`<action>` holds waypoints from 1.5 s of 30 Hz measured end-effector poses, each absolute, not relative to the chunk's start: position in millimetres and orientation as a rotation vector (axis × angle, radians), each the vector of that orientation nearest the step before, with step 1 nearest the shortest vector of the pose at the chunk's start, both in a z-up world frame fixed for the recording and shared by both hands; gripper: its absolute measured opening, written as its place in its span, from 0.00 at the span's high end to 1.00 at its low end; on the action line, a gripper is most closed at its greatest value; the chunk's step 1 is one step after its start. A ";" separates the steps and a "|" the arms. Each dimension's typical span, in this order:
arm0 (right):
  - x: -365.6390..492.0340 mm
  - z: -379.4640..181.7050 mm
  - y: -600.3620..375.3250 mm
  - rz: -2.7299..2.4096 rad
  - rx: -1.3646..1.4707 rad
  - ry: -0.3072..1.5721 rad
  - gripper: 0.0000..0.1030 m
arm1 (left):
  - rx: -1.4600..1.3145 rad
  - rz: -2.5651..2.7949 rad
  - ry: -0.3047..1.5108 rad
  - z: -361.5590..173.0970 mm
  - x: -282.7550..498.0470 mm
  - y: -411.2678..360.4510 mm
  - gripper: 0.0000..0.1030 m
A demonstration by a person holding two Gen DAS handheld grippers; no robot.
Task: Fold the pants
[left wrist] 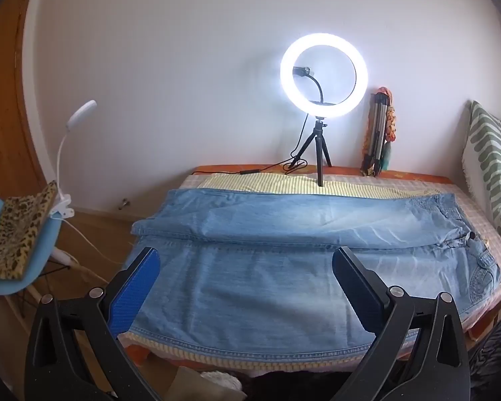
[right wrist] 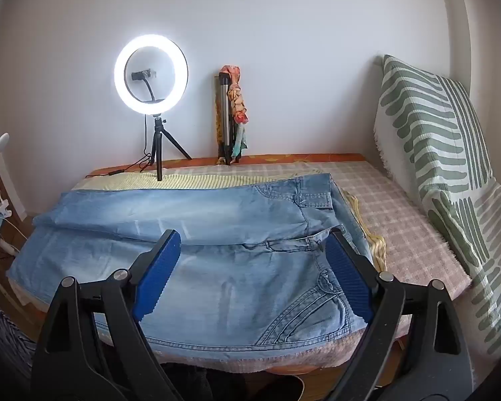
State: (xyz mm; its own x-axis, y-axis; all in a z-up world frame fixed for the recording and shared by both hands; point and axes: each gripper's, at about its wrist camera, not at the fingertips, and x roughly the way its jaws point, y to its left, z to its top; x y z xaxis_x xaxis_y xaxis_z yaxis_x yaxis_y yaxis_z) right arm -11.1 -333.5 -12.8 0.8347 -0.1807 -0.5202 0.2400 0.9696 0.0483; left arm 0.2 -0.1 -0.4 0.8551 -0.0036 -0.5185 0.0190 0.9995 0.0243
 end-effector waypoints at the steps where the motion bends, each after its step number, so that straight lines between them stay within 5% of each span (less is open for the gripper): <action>1: -10.7 -13.0 -333.5 -0.226 0.109 0.540 0.12 | 0.031 -0.015 0.546 -0.7 0.4 0.0 0.01; 45: -5.6 -17.3 -332.7 -0.222 0.131 0.563 0.12 | 0.043 -0.015 0.544 -0.6 3.5 -6.7 0.01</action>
State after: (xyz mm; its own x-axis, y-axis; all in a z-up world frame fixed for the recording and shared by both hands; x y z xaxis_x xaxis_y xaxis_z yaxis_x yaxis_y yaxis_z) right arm -5.6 -332.7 -17.3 0.8226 -0.1725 -0.5419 0.2440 0.9678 0.0623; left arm 3.5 -6.7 -0.6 0.8557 -0.0029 -0.5174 0.0259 0.9990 0.0374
